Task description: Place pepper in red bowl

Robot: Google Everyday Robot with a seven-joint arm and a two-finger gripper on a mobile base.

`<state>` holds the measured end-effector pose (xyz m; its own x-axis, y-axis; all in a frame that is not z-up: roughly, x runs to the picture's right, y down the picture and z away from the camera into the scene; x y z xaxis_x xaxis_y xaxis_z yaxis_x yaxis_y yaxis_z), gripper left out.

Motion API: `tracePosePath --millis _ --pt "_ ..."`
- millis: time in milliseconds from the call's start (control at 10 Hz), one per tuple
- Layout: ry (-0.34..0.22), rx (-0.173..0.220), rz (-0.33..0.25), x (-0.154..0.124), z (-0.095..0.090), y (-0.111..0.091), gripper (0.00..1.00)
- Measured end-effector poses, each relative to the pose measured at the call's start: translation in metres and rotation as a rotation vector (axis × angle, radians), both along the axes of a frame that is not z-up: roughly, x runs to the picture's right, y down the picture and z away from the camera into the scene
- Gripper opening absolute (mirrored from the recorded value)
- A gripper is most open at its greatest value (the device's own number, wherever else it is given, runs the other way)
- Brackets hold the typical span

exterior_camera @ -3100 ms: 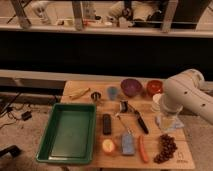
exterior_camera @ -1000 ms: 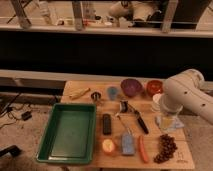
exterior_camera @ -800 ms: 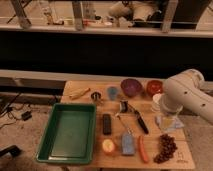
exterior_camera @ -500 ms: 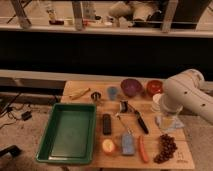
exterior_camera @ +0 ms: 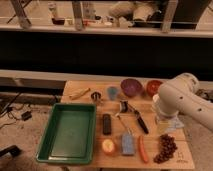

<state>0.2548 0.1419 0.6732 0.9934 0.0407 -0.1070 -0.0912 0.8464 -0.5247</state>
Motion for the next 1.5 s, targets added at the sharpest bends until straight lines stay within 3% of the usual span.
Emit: tracePosePath --millis 400,900,1300,1500 --pt "-0.009 -0.005 0.011 -0.019 -0.003 0.018 0.80" --pt "-0.015 -0.060 0.052 -0.037 -0.001 0.047 0.80" --pt "-0.082 -0.120 0.042 -0.058 -0.005 0.075 0.80" --pt "-0.126 -0.128 0.025 -0.065 -0.007 0.082 0.80"
